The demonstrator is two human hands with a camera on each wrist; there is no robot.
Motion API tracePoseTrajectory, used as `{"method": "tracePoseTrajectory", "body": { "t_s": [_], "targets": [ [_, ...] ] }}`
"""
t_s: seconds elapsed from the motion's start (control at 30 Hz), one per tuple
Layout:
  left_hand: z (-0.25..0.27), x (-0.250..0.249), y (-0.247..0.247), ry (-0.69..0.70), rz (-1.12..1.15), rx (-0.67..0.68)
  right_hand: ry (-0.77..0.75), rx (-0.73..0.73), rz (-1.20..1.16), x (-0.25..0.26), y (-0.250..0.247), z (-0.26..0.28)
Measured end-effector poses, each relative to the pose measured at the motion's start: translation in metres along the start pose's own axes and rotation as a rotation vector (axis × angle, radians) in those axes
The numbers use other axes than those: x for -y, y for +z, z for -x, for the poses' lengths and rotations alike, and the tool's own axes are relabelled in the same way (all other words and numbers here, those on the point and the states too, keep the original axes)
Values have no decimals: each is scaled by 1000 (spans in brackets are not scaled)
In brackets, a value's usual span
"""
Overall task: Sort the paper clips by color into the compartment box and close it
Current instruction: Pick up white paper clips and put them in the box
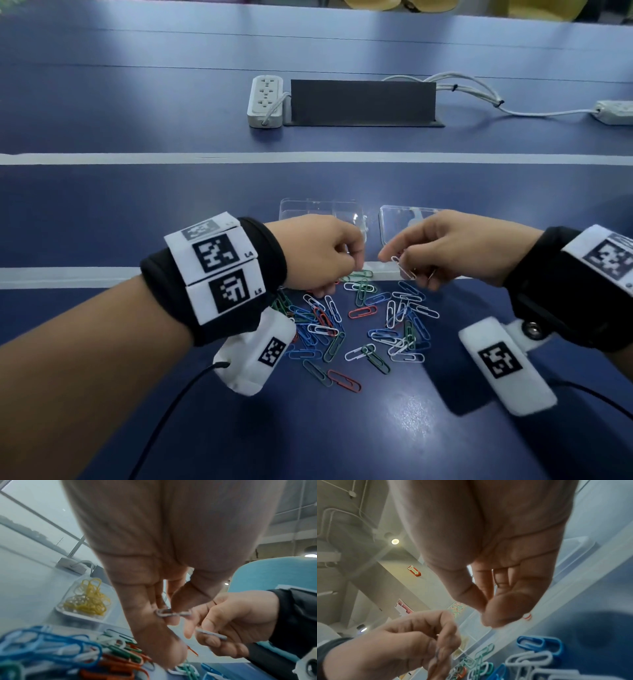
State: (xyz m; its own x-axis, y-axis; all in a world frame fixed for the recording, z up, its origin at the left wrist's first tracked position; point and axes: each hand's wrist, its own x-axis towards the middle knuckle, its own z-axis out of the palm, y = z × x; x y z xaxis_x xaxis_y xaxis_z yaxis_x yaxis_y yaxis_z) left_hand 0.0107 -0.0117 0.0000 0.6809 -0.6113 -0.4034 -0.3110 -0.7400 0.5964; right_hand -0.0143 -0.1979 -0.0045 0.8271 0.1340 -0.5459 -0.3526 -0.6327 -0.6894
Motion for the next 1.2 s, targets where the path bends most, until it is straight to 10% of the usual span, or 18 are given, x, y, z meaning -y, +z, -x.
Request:
{"method": "tracePoseTrajectory", "body": {
  "t_s": [0.17,0.33,0.5,0.9,1.2],
  "targets": [
    [-5,-4,2,-50,145,51,19,-78,0,2,2,4],
    [-7,-6,5,40,-304,-122,-168,-187,667,1,7,13],
    [-12,-8,9,77,-457,-98,-176,-174,776,-4,17,10],
    [-8,-9,6,51,-351,-84,-15,9,-30,-24,-3,17],
    [-6,-6,1,51,-124,-18,-168,-194,693,-20,15,33]
  ]
}}
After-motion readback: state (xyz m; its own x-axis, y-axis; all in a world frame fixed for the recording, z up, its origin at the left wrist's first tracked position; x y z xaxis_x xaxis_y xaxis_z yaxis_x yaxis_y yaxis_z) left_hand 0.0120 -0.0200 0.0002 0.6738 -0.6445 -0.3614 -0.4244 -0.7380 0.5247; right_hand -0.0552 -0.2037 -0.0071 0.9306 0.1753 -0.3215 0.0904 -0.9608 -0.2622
